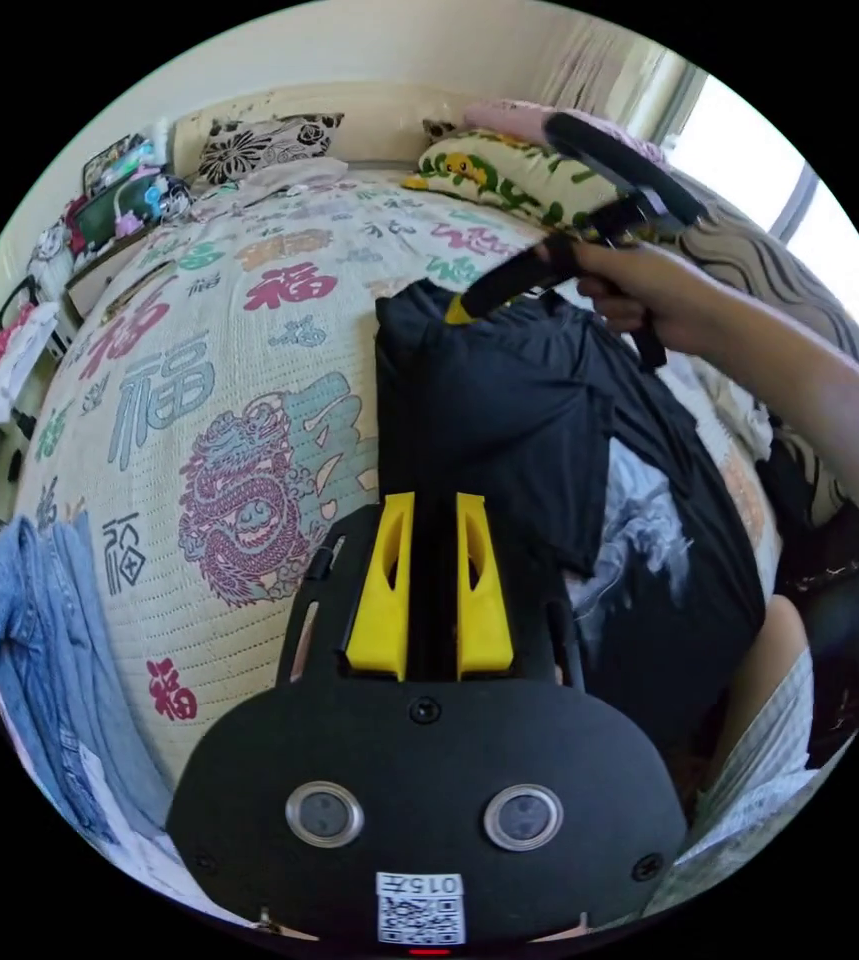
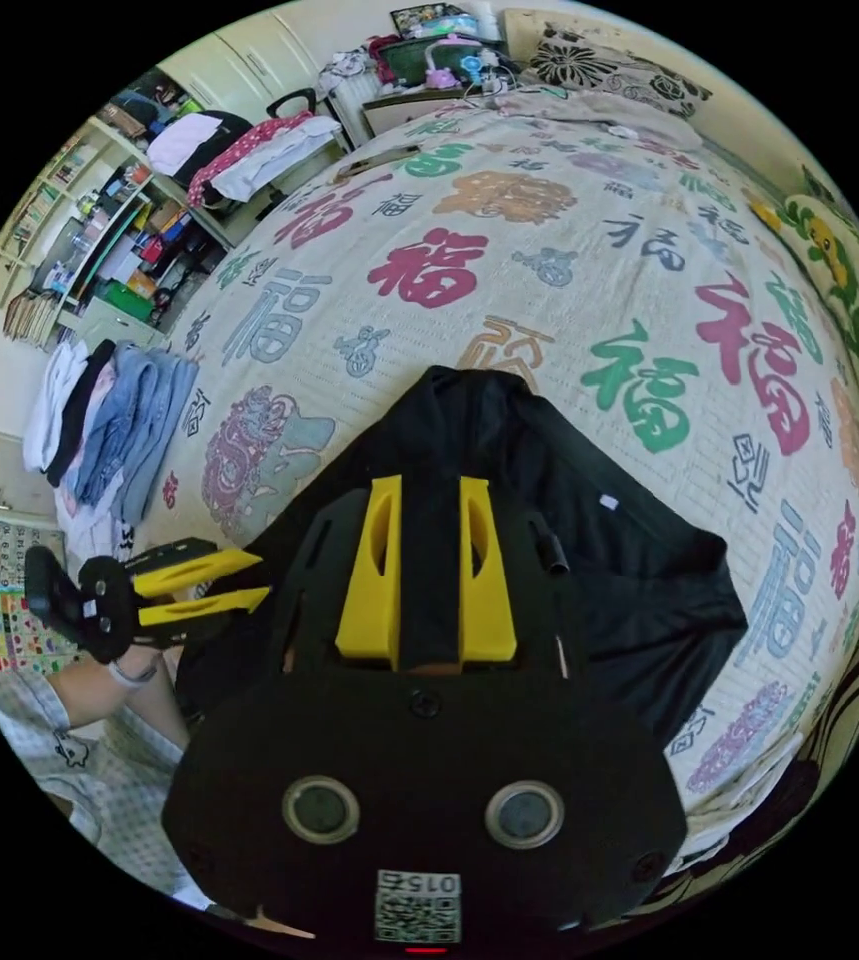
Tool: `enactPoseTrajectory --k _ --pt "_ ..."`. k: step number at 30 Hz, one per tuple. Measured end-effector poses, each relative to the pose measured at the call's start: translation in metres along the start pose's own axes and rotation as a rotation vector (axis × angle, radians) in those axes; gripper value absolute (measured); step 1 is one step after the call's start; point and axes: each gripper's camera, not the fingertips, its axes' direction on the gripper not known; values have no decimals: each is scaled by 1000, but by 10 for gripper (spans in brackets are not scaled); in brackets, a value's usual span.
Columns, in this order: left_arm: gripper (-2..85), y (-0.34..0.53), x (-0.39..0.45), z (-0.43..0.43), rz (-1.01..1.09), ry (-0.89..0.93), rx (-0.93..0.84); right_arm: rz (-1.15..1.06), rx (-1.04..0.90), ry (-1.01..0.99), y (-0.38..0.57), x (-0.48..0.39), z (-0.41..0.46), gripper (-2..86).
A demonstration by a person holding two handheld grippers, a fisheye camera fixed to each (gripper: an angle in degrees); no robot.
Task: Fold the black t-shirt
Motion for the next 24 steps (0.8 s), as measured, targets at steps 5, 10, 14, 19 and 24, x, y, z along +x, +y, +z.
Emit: enactPoseTrajectory --k 5,10,14,19,24 --pt "40 -7 14 21 86 -120 -43 -76 -138 186 -21 -25 24 -3" --pt "49 -27 1 20 108 -56 -71 -120 -86 145 -6 -18 -6 25" --pt "86 -70 -20 -31 131 97 107 -143 50 271 29 25 -68 65" --pt "105 -190 -44 -13 170 40 176 34 -7 307 66 101 -102 108" --pt "86 -288 -47 87 189 120 -123 143 -83 149 94 139 -98 121"
